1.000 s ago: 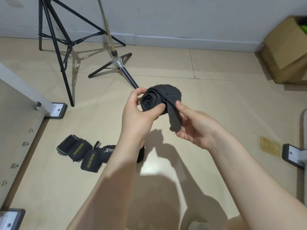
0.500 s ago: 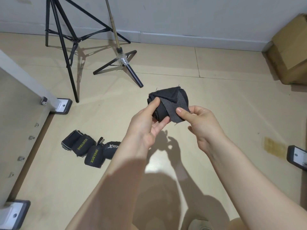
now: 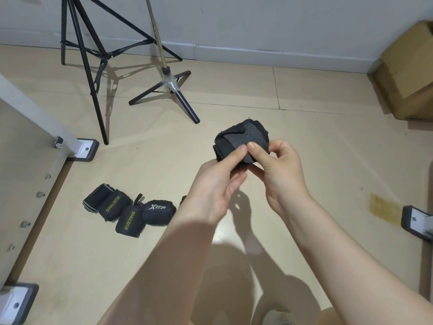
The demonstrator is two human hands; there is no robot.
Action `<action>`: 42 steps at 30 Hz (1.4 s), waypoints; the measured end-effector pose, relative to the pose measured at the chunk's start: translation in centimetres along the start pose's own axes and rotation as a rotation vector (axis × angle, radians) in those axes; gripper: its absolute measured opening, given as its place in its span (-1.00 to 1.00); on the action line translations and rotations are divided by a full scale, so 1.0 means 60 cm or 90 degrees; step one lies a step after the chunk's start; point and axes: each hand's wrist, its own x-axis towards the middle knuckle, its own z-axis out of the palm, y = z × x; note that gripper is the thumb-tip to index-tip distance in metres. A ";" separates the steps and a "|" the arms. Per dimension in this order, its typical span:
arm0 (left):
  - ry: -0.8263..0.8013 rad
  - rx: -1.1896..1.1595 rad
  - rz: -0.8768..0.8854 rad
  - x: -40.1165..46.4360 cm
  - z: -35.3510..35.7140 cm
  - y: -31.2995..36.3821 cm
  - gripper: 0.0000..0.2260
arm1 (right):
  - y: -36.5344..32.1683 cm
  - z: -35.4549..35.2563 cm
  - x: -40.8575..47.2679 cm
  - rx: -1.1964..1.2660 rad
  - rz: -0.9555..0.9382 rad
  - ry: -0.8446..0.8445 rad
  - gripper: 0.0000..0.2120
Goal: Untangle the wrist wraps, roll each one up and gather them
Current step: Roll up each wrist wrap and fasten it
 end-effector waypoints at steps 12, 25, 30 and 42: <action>0.126 0.364 0.188 0.030 -0.014 0.007 -0.65 | -0.004 -0.058 0.046 -0.734 -0.283 -0.252 -0.14; 0.121 0.517 0.082 0.066 -0.054 -0.043 -0.51 | 0.117 -0.049 0.049 -0.823 -0.044 -0.132 -0.55; 0.109 0.631 0.055 0.117 -0.124 -0.067 -0.52 | 0.250 -0.086 0.062 -0.593 0.230 -0.081 -0.46; 0.339 0.575 0.109 0.167 -0.378 -0.123 -0.82 | 0.440 -0.074 0.139 -0.595 0.285 -0.015 -0.51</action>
